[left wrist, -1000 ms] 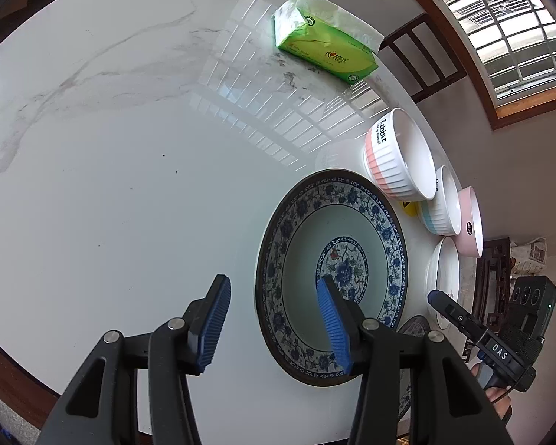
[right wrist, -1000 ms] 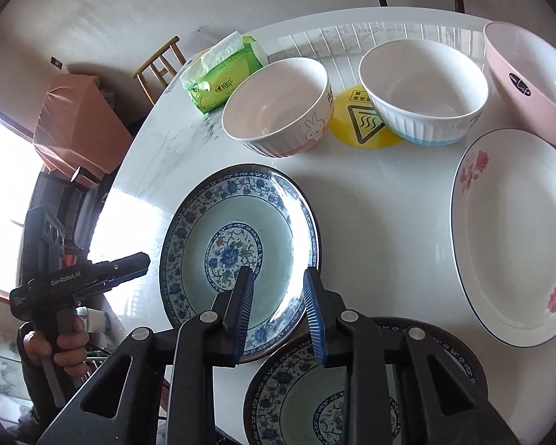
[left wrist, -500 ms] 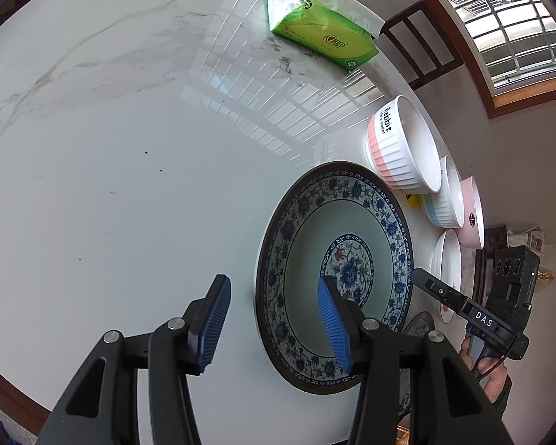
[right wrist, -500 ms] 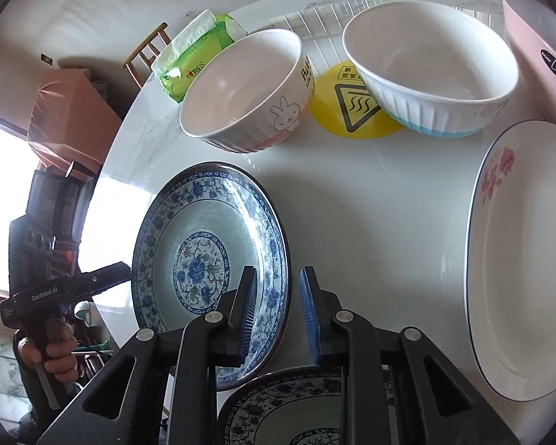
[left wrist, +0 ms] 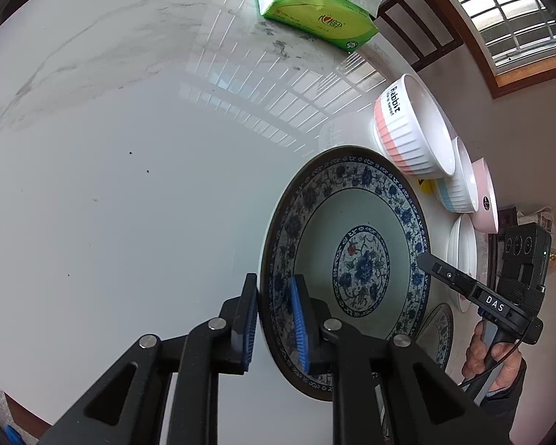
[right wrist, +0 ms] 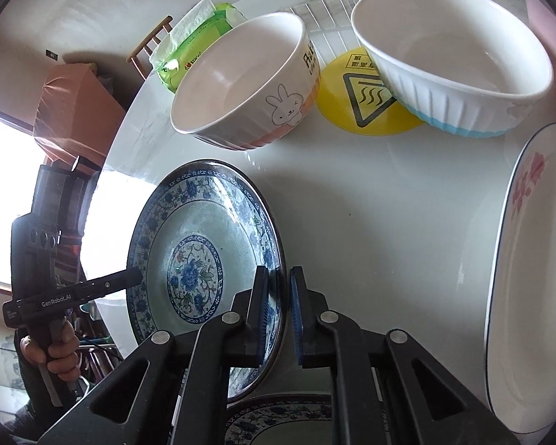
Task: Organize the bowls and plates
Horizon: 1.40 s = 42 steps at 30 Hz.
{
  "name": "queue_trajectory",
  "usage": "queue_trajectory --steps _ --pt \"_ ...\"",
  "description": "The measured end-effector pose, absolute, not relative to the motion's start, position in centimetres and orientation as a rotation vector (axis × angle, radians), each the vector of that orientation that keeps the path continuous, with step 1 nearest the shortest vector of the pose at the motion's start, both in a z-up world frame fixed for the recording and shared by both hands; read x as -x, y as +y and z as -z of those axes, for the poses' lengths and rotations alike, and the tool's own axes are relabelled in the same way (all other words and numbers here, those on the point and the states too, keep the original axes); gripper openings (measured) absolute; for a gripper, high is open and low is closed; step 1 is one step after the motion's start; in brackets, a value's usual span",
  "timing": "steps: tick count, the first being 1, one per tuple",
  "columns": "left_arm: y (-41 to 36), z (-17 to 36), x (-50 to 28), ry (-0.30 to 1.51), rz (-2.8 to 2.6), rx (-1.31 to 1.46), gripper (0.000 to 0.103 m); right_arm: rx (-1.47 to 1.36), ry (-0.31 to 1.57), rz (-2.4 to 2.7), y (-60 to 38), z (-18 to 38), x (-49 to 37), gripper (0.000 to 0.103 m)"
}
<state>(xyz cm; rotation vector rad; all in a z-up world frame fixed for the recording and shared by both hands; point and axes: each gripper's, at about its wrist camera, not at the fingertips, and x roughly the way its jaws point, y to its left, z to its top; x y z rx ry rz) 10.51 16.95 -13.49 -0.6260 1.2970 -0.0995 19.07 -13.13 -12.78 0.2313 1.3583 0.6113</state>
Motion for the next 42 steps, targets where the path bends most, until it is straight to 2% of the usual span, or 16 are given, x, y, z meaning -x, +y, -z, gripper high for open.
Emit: queue_trajectory --steps 23,42 --pt "22.2 9.4 -8.9 1.217 0.034 0.504 0.017 -0.229 1.290 -0.571 -7.4 10.2 -15.7 0.012" --pt "28.2 11.4 -7.6 1.220 -0.067 0.501 0.018 -0.237 1.324 -0.558 -0.4 12.4 -13.3 0.013"
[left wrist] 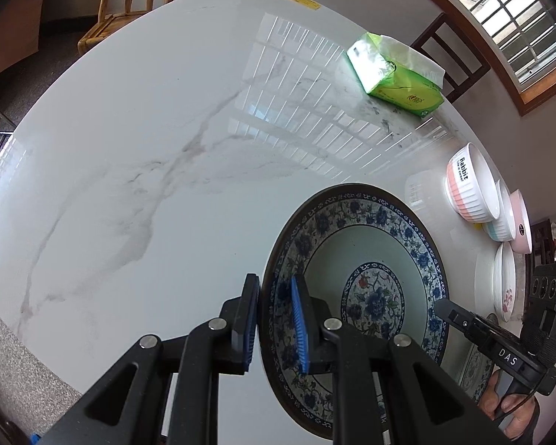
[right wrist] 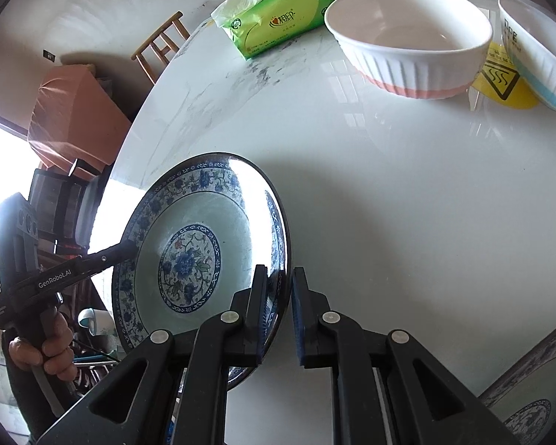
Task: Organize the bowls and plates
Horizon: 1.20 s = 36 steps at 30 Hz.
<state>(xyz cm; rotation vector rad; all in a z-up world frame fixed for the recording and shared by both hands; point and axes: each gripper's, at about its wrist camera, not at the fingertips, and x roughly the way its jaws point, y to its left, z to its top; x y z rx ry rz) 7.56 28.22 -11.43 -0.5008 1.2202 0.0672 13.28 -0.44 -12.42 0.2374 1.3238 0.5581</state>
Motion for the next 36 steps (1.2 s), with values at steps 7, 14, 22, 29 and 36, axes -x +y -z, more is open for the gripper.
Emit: queue_trajectory --steps 7,14,22,29,36 --pt "28.1 11.7 -7.4 1.216 -0.066 0.480 0.020 -0.212 1.327 -0.553 -0.3 12.6 -12.7 0.014" --pt "27.6 11.8 -7.4 1.210 -0.103 0.408 0.022 -0.174 1.334 -0.568 0.7 12.6 -12.6 0.017" --pt "27.2 9.7 -7.2 1.151 -0.200 0.287 0.030 -0.139 1.292 -0.556 0.4 11.9 -12.7 0.024" --pt "23.8 6.6 -7.0 1.080 -0.195 0.190 0.037 -0.128 1.250 -0.535 -1.7 10.5 -12.5 0.024" --pt "18.5 5.1 -7.5 1.072 -0.106 0.139 0.037 -0.146 1.213 -0.524 -4.8 8.9 -11.7 0.024"
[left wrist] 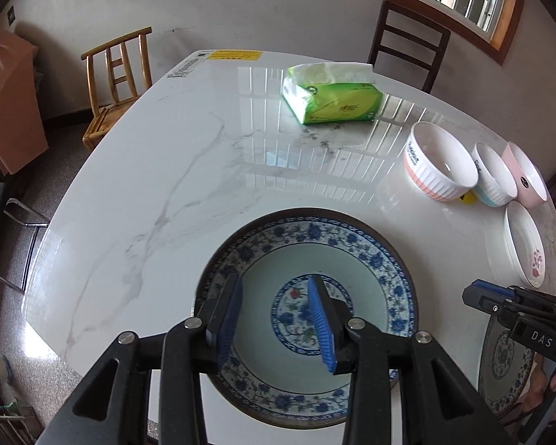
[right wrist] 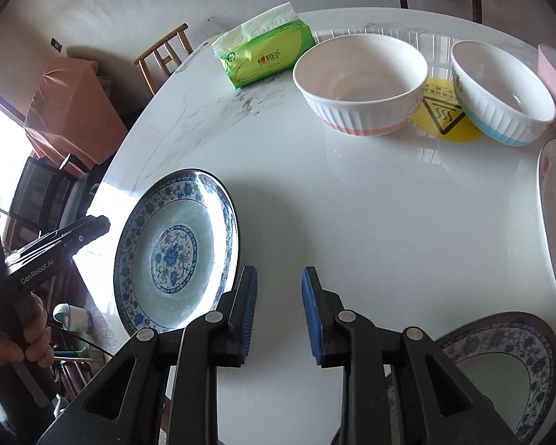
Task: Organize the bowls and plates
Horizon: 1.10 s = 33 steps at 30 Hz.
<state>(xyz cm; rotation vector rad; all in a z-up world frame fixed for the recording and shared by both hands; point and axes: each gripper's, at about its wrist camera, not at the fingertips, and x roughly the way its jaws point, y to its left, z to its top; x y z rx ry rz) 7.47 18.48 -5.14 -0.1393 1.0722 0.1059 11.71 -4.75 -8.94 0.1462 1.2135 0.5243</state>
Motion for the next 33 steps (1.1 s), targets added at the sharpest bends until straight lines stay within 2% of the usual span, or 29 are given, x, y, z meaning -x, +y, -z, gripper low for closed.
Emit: queue_trajectory --steps 19,33 --pt "5.7 6.6 -6.3 1.170 0.199 0.196 0.038 -0.212 1.145 -0.470 -16.8 5.6 -6.8 0.024" --pt "0.5 10.8 -5.5 1.295 0.365 0.363 0.040 -0.354 1.174 -0.305 -28.4 7.6 -3.9 0.024"
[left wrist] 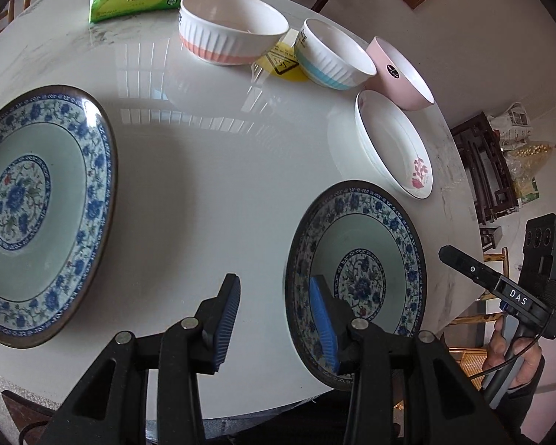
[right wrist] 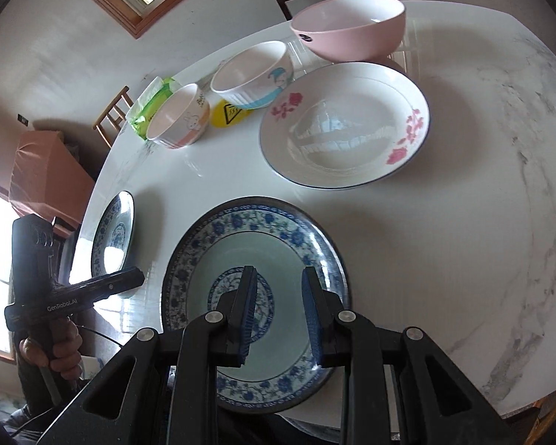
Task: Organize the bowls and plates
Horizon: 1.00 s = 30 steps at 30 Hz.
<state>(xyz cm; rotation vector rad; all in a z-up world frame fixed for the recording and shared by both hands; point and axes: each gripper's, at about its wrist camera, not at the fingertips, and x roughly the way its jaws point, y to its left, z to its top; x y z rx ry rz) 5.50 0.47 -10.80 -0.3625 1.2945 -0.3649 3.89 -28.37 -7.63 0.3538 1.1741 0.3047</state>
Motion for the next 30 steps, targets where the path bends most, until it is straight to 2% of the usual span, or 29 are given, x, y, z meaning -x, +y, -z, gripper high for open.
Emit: queue_trajectory --steps 8,17,22,30 --pt "-0.9 12.1 -5.6 1.347 0.404 0.423 0.050 -0.478 1.230 -0.302 -32.0 10.2 -3.9 0.024" --pt "-1.0 12.7 -5.6 1.377 0.387 0.434 0.050 -0.514 1.266 -0.325 -32.7 12.2 -4.0 0.024" --pt "-1.3 12.9 -5.8 1.376 0.387 0.416 0.050 -0.495 1.272 -0.354 -31.9 12.6 -4.0 0.018" --pt "-1.8 13.2 -5.6 1.364 0.419 0.399 0.049 -0.485 1.264 -0.411 -31.3 13.5 -4.1 0.016"
